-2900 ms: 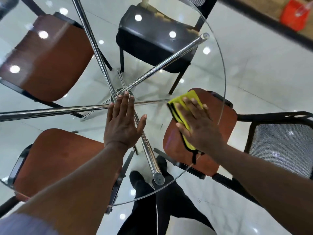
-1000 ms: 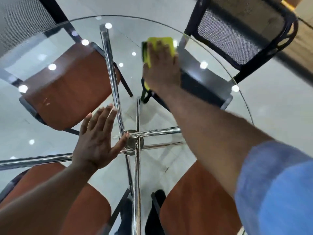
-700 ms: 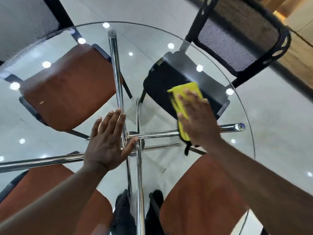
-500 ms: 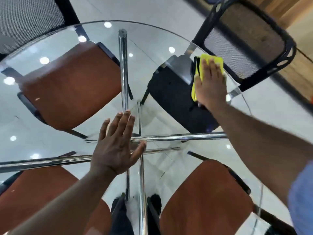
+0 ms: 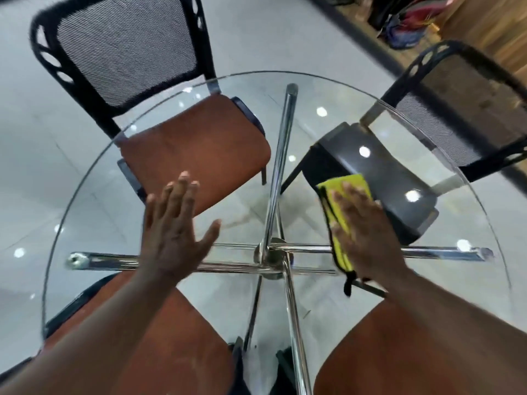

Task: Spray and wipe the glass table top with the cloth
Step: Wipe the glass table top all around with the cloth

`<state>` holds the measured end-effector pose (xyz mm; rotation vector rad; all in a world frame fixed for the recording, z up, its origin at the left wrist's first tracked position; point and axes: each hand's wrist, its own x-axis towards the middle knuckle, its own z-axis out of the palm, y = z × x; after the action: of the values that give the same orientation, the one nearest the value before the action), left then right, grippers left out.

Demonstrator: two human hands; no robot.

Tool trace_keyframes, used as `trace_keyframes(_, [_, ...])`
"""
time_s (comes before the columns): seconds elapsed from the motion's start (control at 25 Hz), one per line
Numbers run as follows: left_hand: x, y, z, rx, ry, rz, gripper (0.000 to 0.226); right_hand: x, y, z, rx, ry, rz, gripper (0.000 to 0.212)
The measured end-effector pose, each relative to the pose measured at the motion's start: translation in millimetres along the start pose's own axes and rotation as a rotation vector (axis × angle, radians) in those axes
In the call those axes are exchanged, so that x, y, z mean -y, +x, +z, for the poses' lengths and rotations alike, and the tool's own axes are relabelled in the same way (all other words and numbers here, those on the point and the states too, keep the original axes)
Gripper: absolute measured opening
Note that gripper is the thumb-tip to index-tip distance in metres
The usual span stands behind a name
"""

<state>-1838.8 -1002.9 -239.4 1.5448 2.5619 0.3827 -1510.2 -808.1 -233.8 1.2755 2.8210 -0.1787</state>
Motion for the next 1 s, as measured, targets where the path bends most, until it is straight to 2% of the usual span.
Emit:
trace_keyframes(0.12, [48,-10,-6,0.056,0.057,-0.03,0.089,5,111,-1,-0.102,-0.017,0.294,0.07])
trace_keyframes(0.2, [48,-11,2,0.058,0.063,-0.047,0.09,34,198,-2,-0.089,0.048,0.354,0.07])
trace_keyframes(0.28, [46,-10,3,0.032,0.084,-0.047,0.09,88,260,-1,-0.076,0.057,0.238,0.069])
trace_keyframes(0.36, [49,-8,3,0.026,0.084,-0.029,0.09,159,272,4,-0.064,0.025,0.025,0.071])
trace_keyframes(0.48, [47,-9,-3,0.062,0.092,-0.039,0.09,219,187,11,-0.005,0.024,-0.335,0.07])
trace_keyframes(0.56, [45,-8,-5,0.089,0.094,-0.044,0.091,191,113,18,0.012,0.015,-0.461,0.066])
trace_keyframes(0.64, [46,-6,-5,0.09,0.099,-0.047,0.09,136,82,12,0.005,0.006,-0.411,0.064])
trace_keyframes(0.76, [47,-8,-3,0.071,0.088,-0.031,0.09,89,148,-5,-0.022,-0.039,-0.075,0.063])
trace_keyframes(0.8, [48,-7,-1,0.056,0.086,-0.029,0.09,97,186,-8,-0.047,-0.037,0.017,0.065])
trace_keyframes(0.88, [52,-6,1,0.032,0.085,-0.025,0.091,149,253,-3,-0.049,-0.041,0.026,0.074])
trace_keyframes(1.0, [53,-7,-1,-0.061,-0.105,-0.022,0.088,272,277,9,-0.086,-0.048,-0.206,0.074])
